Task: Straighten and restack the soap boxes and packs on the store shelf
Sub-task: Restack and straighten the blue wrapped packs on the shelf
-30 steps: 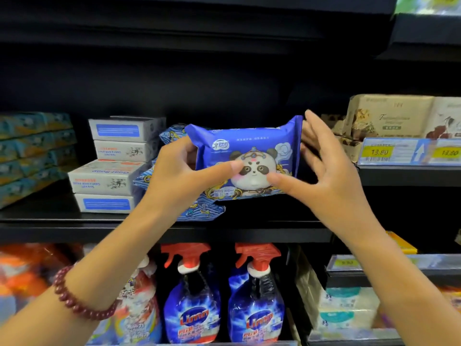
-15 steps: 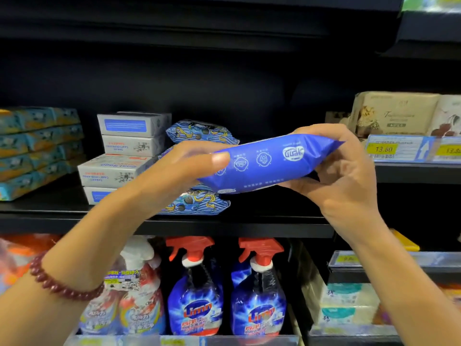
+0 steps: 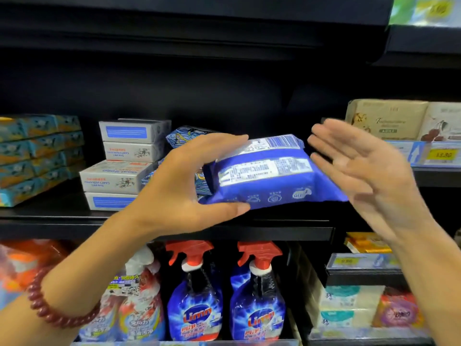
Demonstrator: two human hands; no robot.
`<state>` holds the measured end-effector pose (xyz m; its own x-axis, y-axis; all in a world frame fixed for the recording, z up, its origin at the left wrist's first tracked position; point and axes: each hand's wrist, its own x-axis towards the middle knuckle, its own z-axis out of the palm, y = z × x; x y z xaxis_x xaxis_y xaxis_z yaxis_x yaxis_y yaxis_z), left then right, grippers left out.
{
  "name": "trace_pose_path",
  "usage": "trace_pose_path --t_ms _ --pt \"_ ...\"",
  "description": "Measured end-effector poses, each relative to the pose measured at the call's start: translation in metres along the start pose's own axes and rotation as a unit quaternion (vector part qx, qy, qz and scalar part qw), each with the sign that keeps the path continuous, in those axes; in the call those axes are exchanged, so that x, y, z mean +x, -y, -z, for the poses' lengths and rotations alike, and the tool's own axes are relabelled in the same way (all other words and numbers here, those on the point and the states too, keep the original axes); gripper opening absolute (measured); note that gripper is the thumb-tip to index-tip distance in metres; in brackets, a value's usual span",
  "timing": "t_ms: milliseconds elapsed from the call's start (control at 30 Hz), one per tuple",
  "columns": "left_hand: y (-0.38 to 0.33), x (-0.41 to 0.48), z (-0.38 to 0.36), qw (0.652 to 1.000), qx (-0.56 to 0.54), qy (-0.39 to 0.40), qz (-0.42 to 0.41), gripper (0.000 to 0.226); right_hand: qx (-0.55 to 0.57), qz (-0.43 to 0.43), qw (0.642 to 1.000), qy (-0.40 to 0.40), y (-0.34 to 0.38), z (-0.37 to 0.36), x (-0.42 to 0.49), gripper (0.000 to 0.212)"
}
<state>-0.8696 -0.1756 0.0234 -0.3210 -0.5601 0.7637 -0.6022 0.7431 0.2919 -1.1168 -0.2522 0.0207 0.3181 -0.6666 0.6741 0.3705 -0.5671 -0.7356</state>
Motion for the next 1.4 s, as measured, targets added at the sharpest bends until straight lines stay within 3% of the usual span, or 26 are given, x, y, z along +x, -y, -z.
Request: trace_pose_path --t_ms 67,133,267,367,467,567,700,767,933,1067,1133,1267,1400 --pt "0.004 0.001 -0.005 0.994 0.09 -0.009 -0.067 0.073 0.019 -0.103 0.994 0.011 0.0 -0.004 0.003 0.058" --pt "0.007 0.002 -0.012 0.988 0.118 -0.018 -0.101 0.069 -0.027 -0.139 0.987 0.078 -0.003 -0.013 0.006 0.057" --pt "0.011 0.003 -0.018 0.981 0.146 -0.014 -0.128 0.068 -0.064 -0.111 0.99 0.053 -0.008 -0.03 0.008 0.055" --pt "0.011 0.004 -0.012 0.978 0.171 -0.015 -0.119 0.085 -0.045 -0.043 0.998 0.016 -0.013 -0.027 0.004 0.046" --pt "0.004 0.004 -0.006 0.998 0.01 -0.042 -0.037 0.09 -0.076 0.082 0.994 0.005 -0.015 -0.022 -0.004 0.051" --pt "-0.003 0.008 -0.003 0.982 -0.161 -0.033 0.093 0.073 -0.111 0.176 0.977 0.052 -0.017 -0.02 -0.01 0.053" --pt "-0.001 0.015 0.0 0.964 -0.15 0.12 0.185 0.078 -0.182 0.276 0.939 0.092 -0.018 -0.021 -0.011 0.035" --pt "0.0 0.015 -0.002 0.958 -0.139 0.158 0.197 0.082 -0.213 0.297 0.927 0.088 -0.019 -0.021 -0.011 0.029" --pt "0.002 0.009 -0.012 0.973 -0.126 0.07 0.178 0.076 -0.324 0.252 0.905 0.111 -0.013 -0.015 -0.014 0.042" --pt "0.006 0.002 -0.023 0.991 -0.004 0.011 0.13 0.085 -0.437 0.112 0.874 0.181 0.005 0.002 -0.02 0.098" --pt "0.005 0.001 -0.03 0.995 0.039 0.004 0.088 0.084 -0.471 0.065 0.858 0.195 0.009 0.0 -0.023 0.111" --pt "0.004 -0.001 -0.045 0.998 0.037 -0.012 0.047 0.08 -0.586 0.107 0.78 0.19 0.004 -0.01 -0.017 0.098" --pt "0.005 -0.007 -0.061 0.997 0.044 -0.042 0.051 0.075 -0.617 0.118 0.765 0.141 -0.001 -0.004 -0.016 0.086"
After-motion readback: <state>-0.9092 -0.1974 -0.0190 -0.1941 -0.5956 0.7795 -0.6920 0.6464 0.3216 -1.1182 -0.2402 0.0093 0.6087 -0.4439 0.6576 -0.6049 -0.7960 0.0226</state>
